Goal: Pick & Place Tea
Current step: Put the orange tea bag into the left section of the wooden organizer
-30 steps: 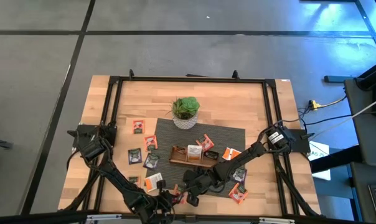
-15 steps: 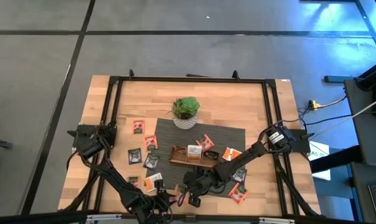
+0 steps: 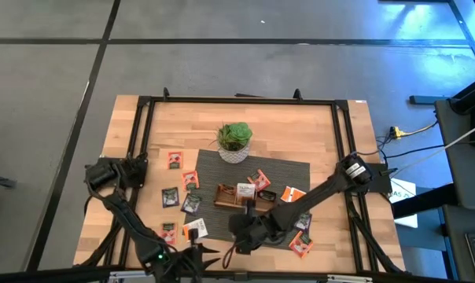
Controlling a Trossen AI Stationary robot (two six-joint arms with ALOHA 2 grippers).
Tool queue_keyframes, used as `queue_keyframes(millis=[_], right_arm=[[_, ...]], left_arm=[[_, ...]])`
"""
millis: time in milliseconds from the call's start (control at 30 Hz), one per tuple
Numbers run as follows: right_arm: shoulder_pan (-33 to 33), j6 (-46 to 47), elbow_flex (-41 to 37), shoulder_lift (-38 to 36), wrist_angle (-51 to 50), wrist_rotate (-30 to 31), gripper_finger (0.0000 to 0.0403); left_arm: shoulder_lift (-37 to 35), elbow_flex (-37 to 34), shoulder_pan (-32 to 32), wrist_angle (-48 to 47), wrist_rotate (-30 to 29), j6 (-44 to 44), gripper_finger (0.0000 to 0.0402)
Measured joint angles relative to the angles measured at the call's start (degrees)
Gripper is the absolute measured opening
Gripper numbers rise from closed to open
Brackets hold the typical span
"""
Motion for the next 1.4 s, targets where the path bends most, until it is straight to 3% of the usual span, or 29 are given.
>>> queue_keyframes(millis=[267,467,1100,1400], right_arm=[[-2.74,-6.99,9.21,0.00,-13.79,8.42,0.0000],[-4.88,-7.09,9.60,0.02,-20.02,12.39,0.0000],[-6.85,-2.24,1.98,0.09,-14.63,17.12,0.0002],[-7.27,-2.85,1.98,0.09,-14.59,17.16,0.0030]], left_arm=[[-3.78,0.06,-2.36,-0.69,-4.33,0.09,0.0088],[-3.80,0.06,-2.89,-0.94,-4.96,0.07,0.0088],[-3.80,0.06,-2.89,-0.94,-4.87,-0.39,0.0088],[-3.82,0.09,-2.87,-0.94,-4.81,-0.41,0.0088]])
